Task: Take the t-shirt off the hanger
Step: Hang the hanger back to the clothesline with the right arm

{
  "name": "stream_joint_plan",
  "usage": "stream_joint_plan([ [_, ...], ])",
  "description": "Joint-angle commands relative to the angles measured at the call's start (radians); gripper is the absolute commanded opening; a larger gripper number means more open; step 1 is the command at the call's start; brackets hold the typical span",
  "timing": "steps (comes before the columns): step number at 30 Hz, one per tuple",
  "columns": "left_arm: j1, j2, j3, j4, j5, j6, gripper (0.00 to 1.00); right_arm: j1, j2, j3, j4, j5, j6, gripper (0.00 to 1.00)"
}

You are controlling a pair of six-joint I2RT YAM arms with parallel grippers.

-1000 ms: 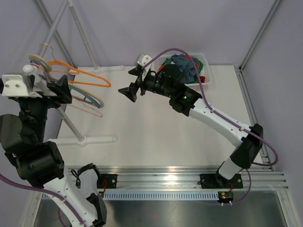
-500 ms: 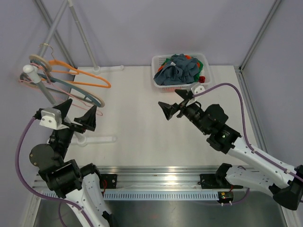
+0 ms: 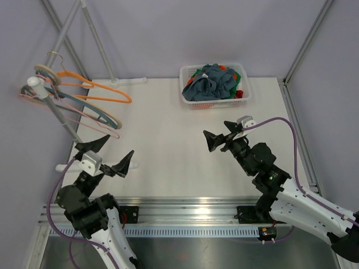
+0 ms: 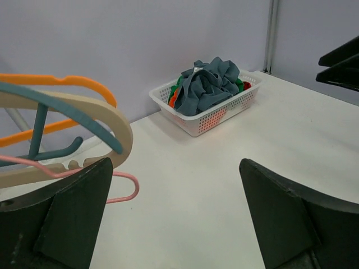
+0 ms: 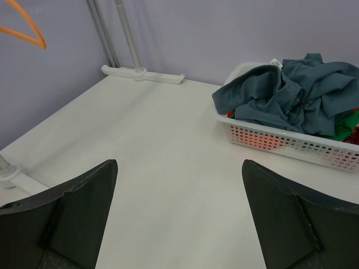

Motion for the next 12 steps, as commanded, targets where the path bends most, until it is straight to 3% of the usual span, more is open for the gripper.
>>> stream_joint_plan([
  [1,0.002,-0.068,0.010,0.063,0.064,0.046,0.99,-0.002,-0.013,-0.002,0.076,0.053,0.006,0.99],
  [12,0.002,-0.104,0.026,0.010,0.073,0.103,0.99,-0.002,-0.007,0.018,0.072,0.077,0.007,1.00],
])
